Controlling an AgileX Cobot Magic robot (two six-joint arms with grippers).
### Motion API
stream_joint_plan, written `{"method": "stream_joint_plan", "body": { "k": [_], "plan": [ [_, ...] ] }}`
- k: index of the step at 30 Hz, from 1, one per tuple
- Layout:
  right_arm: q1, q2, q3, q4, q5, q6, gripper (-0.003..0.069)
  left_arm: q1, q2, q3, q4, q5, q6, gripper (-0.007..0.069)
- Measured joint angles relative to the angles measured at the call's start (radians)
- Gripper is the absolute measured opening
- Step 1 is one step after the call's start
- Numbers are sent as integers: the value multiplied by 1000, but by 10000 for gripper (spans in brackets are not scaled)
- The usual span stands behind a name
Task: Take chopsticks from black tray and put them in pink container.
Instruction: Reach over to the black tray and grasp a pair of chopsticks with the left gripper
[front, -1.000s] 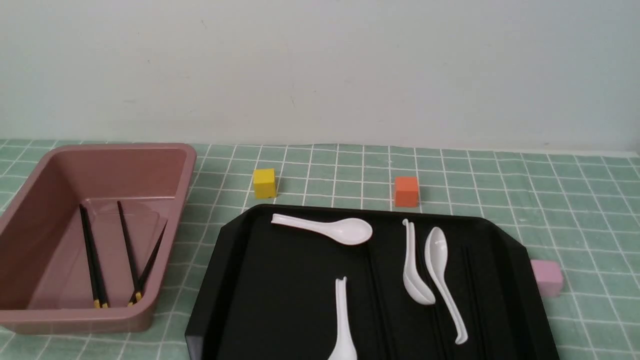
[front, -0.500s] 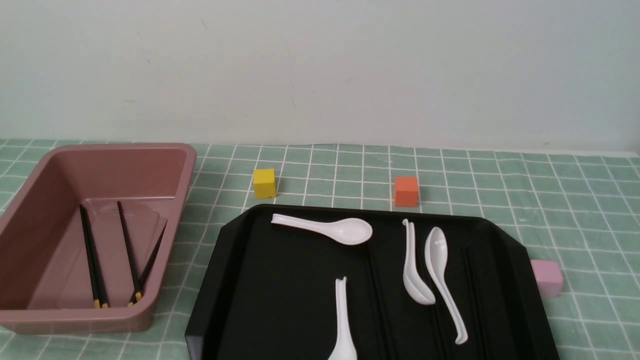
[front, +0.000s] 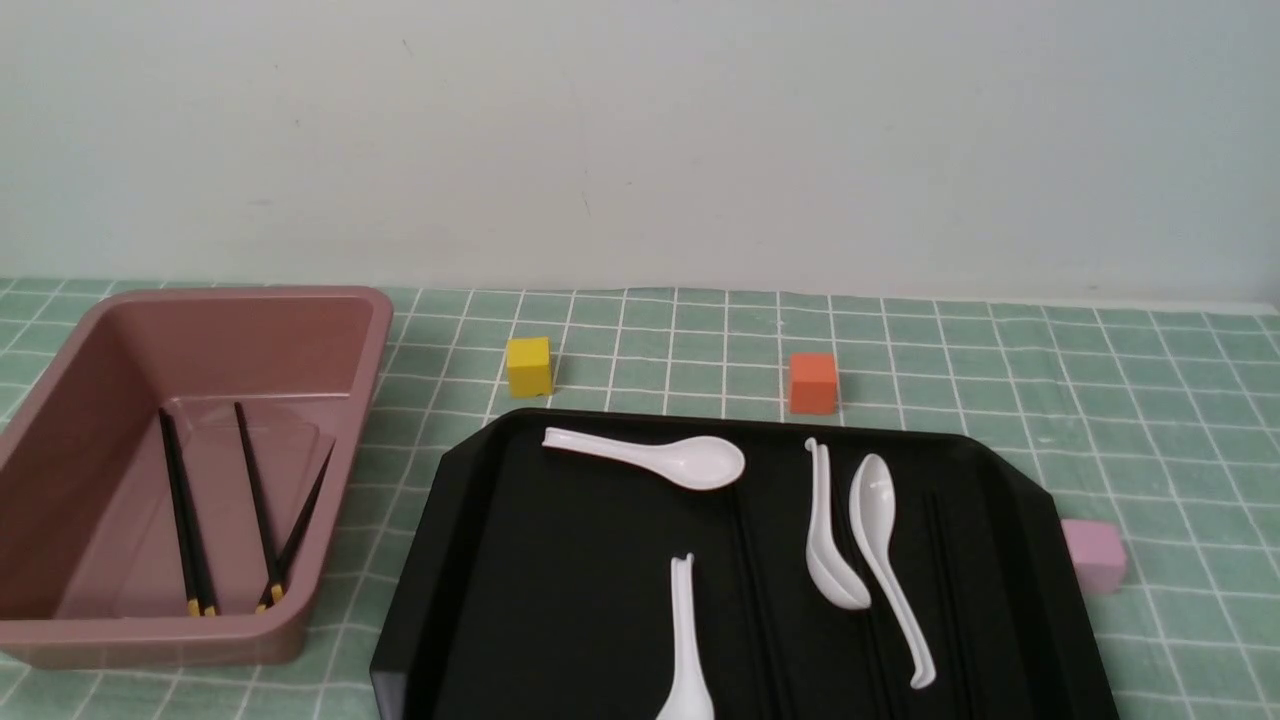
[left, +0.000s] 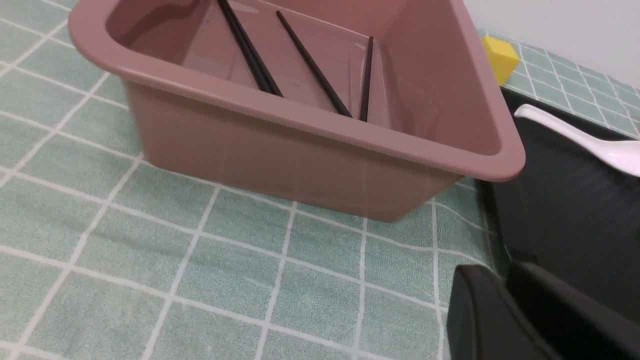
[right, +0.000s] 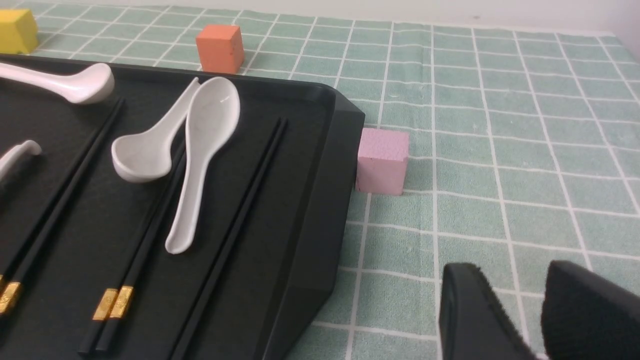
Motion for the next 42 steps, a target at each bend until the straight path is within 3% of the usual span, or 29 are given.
{"method": "stream_joint_plan", "body": {
  "k": [12,16,18,21,26,29,32,36,39,40,41,42],
  "plan": [
    [0,0,0,0,0,0,240,0,0,0,-14,-26,-18,104],
    [0,0,0,0,0,0,240,0,0,0,-226,-53,-153,108],
    [0,0,0,0,0,0,240,0,0,0,-425,-71,-290,112],
    [0,0,0,0,0,0,240,0,0,0,-599,-75,-374,113],
    [0,0,0,0,0,0,240,0,0,0,-694,-145,-397,107],
    [0,0,0,0,0,0,240,0,0,-27,-690,-166,-353,69],
    [0,0,0,0,0,-1,240,0,16,-142,-624,-103,-258,-4],
    [0,0,0,-1,0,-1,240,0,179,-337,-511,85,-175,-13],
    [0,0,0,-1,0,-1,240,0,460,-552,-376,425,-129,-13],
    [0,0,0,-1,0,-1,240,0,460,-563,-376,447,-127,-13],
    [0,0,0,-1,0,-1,240,0,621,-645,-323,628,-108,-13],
    [0,0,0,-1,0,-1,240,0,676,-680,-309,706,-92,-13]
  ]
}}
